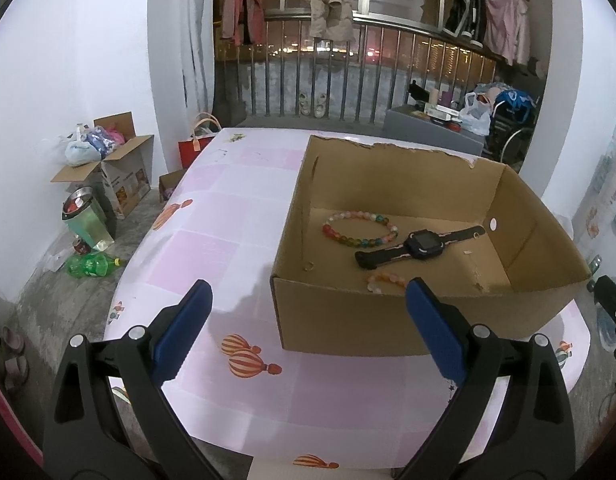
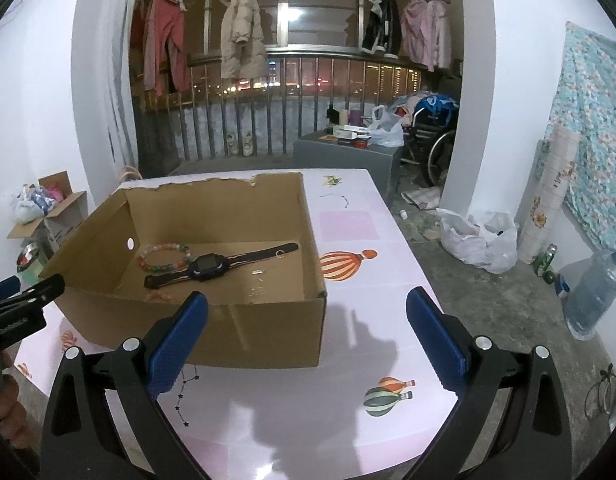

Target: Organize jewelry

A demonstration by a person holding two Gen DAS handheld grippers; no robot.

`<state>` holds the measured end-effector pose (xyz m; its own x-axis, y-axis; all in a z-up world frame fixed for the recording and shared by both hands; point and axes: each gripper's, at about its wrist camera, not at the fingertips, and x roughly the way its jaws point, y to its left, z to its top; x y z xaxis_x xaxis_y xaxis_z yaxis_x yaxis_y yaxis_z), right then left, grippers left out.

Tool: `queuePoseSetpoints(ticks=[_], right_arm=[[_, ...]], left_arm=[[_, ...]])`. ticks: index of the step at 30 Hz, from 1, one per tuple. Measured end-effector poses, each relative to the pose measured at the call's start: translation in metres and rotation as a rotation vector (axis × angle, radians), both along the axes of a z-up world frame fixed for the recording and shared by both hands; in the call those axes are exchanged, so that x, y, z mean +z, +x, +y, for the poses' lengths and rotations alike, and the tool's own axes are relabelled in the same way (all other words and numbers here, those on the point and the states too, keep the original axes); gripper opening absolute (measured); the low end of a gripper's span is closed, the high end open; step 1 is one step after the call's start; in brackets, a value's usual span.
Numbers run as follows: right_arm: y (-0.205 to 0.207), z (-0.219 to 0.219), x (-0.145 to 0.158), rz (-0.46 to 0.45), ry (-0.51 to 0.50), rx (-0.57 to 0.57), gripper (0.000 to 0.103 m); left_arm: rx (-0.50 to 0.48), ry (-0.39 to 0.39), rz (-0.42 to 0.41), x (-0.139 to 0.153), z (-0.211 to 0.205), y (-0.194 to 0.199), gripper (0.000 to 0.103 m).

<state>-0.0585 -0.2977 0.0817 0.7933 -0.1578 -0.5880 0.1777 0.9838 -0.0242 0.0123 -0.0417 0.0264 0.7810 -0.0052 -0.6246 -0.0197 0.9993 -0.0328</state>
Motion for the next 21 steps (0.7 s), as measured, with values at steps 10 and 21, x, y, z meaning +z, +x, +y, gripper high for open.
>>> queuePoseSetpoints(ticks=[10, 21], right_arm=[[-0.0001, -0.0058, 0.0005, -0.001, -0.002, -0.025, 0.097], [-0.0034, -0.0100, -0.0011, 0.003, 0.001, -0.047, 0.097]], left_arm=[[0.013, -0.003, -0.006, -0.0005, 0.0018, 0.0006, 0.094], [0.011, -0.004, -0.005, -0.0012, -0.0007, 0.0001, 0.094]])
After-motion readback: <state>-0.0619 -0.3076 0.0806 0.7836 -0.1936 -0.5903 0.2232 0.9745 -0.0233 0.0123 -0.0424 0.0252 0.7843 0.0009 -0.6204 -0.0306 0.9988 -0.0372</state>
